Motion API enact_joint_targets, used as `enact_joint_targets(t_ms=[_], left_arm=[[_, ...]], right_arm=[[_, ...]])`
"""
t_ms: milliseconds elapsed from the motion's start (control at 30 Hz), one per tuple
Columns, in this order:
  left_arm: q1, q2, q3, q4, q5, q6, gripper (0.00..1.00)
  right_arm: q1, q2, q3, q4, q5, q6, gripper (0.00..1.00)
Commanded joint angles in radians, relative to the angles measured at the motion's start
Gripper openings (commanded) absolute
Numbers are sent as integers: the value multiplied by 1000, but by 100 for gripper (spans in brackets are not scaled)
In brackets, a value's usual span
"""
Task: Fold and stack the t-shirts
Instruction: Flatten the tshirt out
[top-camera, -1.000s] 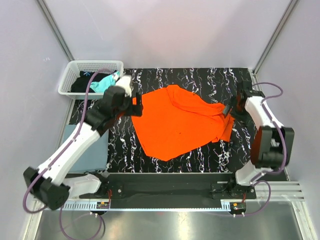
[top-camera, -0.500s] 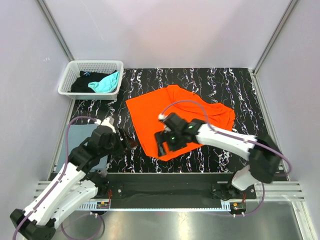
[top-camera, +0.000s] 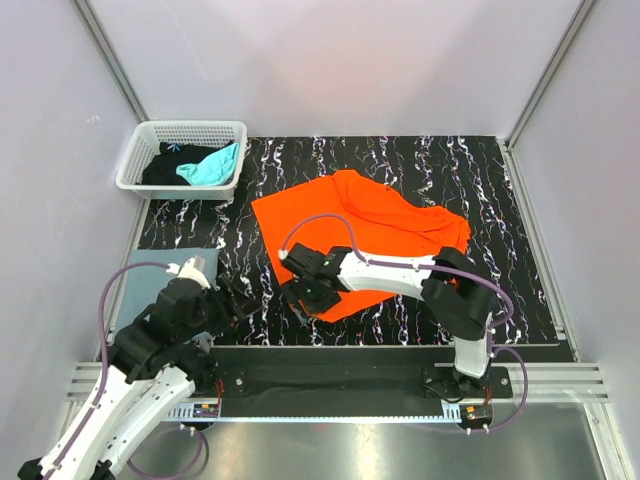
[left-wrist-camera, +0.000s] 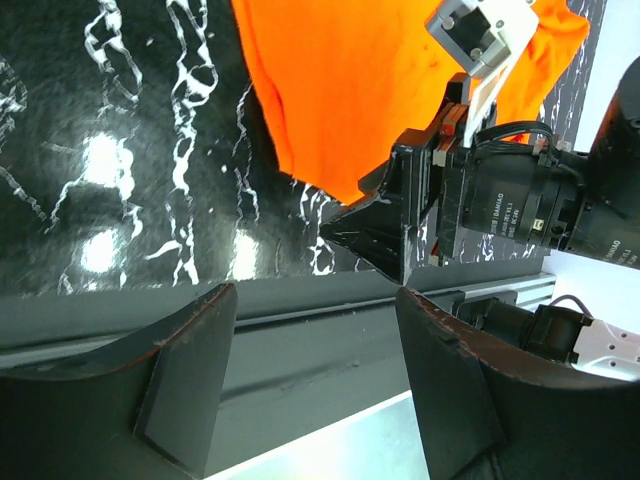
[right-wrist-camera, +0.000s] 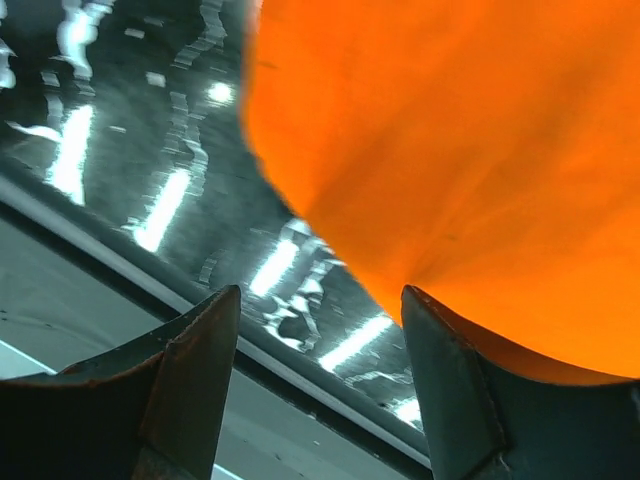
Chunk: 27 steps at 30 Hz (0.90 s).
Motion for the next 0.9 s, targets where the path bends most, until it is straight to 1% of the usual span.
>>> enact_joint_targets(t_ms=[0,33,100,133,200,233,300,367,400,433,467,567,633,767,800,833,867], left_arm=[[-2,-34,-2,-51,-24,-21,70],[-3,-39,1,-57,-24,-21,70],[-2,-37,5,-67,-24,-13,70],[-2,-31,8,-70,-24,-8,70],[-3,-27,19,-77,-26,5,70],[-3,-21,21,-80,-26,8,70],[-3,-11,30,-85,-32,22,71],[-3,-4,33,-85,-34,28,71],[-3,1,35,-87,-34,28,71],[-3,1,35,-85,-34,28,71],[-3,7,35,-85,-35,30,71],[-3,18,39,-85,-38,38,71],[-3,28,47,-83,-38,44,71],[-2,48,50,-76,-34,48,71],[-3,58,47,-73,-28,48,71],[-3,65,42,-68,-23,48,71],[-3,73,42,-54,-17,50,71]], right_arm=[[23,39,65,-7,59,-2,71],[23,65,82,-28,79,7,52],[25,90,103,-67,170,18,37],[23,99,117,-96,194,20,33],[23,107,120,-108,260,20,29],[23,98,114,-111,276,20,24],[23,81,111,-113,320,7,20],[22,72,111,-114,345,-6,19],[22,70,114,-114,348,-12,17],[22,72,119,-114,354,-20,10],[17,72,123,-114,366,-23,0],[-1,59,148,-116,386,-26,0],[-44,39,181,-116,379,-31,0],[-168,27,250,-113,308,-72,0],[-209,32,279,-114,293,-97,0],[-281,42,298,-116,278,-109,1],[-326,47,315,-120,247,-124,7]])
